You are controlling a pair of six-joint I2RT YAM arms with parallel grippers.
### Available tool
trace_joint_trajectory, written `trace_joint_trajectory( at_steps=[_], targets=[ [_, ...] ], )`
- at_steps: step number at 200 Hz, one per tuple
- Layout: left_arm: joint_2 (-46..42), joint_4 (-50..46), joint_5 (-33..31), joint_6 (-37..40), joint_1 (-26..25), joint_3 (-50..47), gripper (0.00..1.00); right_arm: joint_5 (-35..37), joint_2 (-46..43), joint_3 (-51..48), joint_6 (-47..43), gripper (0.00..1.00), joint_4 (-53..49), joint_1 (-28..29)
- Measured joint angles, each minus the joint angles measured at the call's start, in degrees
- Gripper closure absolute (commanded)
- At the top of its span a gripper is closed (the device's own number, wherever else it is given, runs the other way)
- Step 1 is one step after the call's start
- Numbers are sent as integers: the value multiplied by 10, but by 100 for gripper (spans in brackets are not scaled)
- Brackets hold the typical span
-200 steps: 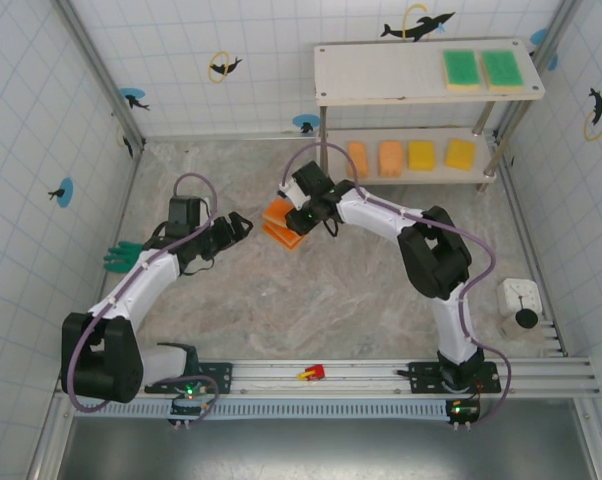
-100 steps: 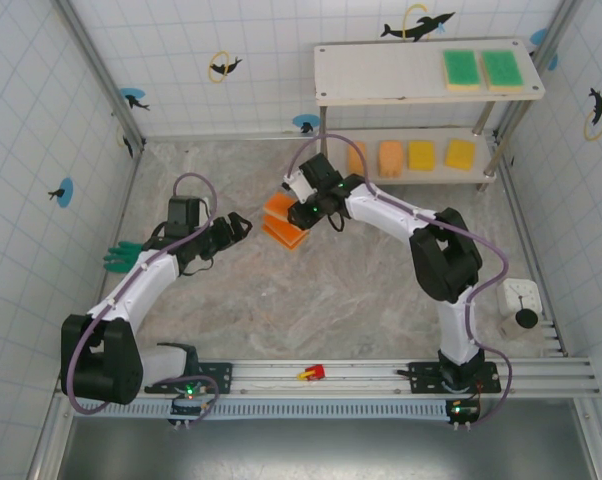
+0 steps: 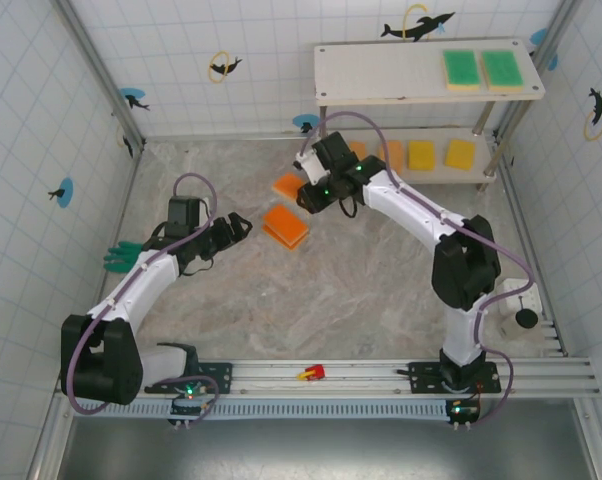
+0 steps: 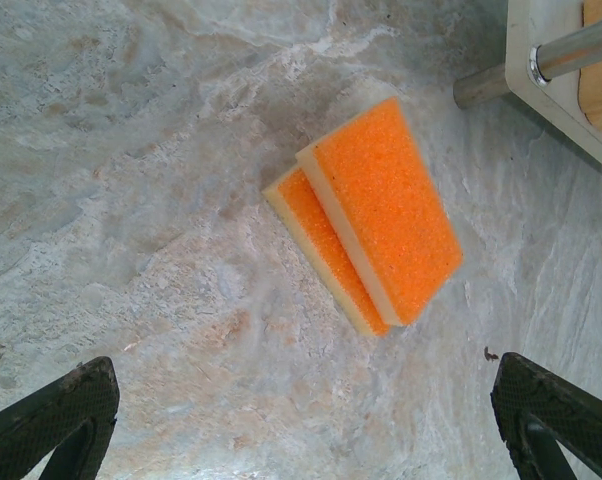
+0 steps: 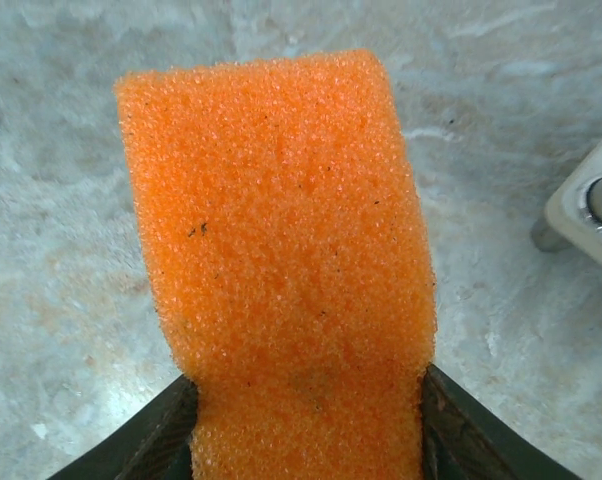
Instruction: Place and organize the cleaning sponges onto the shelf
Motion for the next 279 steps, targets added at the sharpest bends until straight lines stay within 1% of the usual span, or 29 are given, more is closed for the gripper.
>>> trace_joint_trajectory(
  at_steps=[43, 93, 122, 188, 244, 279],
  targets=[
    [0, 0, 0, 2, 0, 0, 3, 16, -16, 69, 10, 47, -54, -8],
    [0, 0, 0, 2, 0, 0, 3, 44, -57, 95, 20, 46, -86, -15],
    [0, 1, 0, 3, 0, 0, 3, 61, -83, 122, 34, 46, -98, -29],
    [0, 3, 2, 7, 4, 0, 3, 103, -143, 132, 68, 46, -99, -80],
    [0, 6, 2, 14, 7, -3, 3, 186, -166, 132, 99, 45, -73, -110],
    [0, 7, 2, 15, 7, -8, 3, 218, -174, 132, 113, 45, -44, -136]
  ],
)
